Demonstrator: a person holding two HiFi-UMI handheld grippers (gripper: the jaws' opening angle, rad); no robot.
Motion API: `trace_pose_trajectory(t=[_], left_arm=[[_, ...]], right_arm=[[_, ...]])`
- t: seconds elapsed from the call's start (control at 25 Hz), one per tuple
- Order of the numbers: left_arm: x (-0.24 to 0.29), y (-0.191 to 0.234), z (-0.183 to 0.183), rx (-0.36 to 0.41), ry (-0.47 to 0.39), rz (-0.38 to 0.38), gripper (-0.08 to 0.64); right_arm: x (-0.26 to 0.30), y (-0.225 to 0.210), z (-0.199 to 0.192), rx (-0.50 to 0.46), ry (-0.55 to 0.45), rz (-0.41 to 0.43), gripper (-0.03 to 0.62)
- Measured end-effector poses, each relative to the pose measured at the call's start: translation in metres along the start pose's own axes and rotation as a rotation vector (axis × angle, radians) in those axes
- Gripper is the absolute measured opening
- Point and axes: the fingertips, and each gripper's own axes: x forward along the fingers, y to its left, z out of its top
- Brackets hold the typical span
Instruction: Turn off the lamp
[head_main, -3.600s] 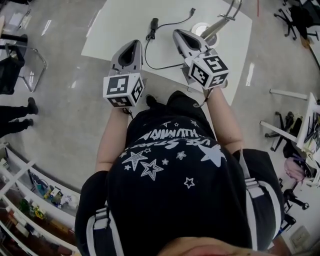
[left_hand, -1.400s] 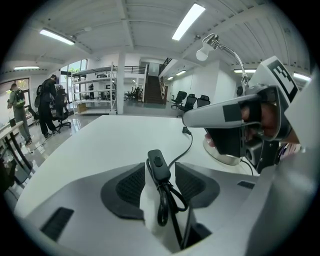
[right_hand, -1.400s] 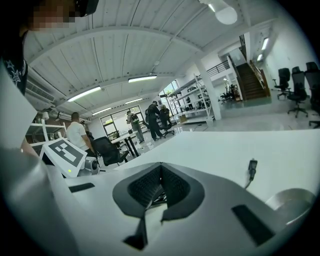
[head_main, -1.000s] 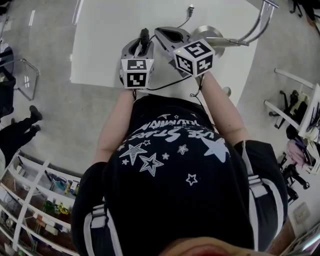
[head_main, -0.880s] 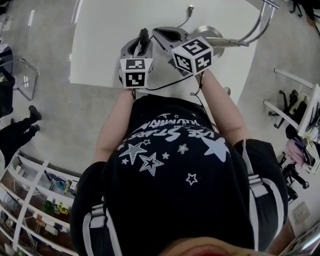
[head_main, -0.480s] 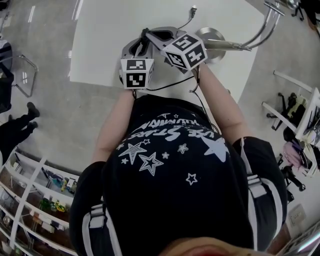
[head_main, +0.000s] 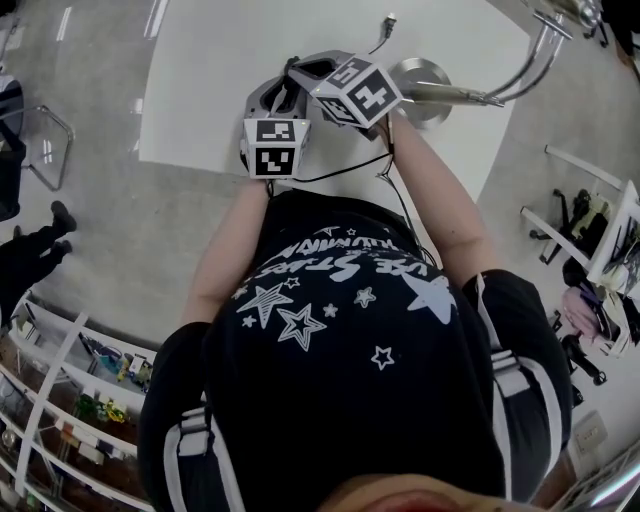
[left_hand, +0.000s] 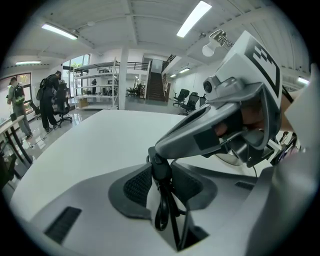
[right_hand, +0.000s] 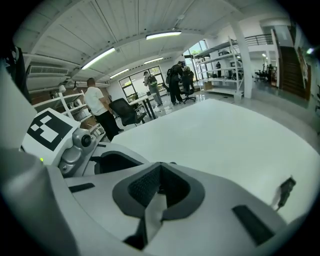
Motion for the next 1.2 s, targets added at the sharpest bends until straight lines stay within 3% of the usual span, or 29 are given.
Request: trace_pose_trajectory(t=[0.56, 1.04, 1.2], left_arm=[[-0.0002, -0.0022, -0.0028, 0.011, -0.004, 0.021, 0.137], [-0.0012, -0.0029, -0.0031, 0.022, -0.011, 0.024, 0.137], [-0.0020, -0.0036, -0.0033, 0.027, -0.017, 0.021, 0.137]], right_arm=[[0.0031, -0.0032, -0.0056, 0.099, 0.067, -0.001, 0.005], [-0.0024, -0.0083, 0.0026, 0.079, 0.099, -0.039, 0.005], [-0.0035, -0.0090, 0.0020, 0.116, 0.087, -0.012, 0.005]])
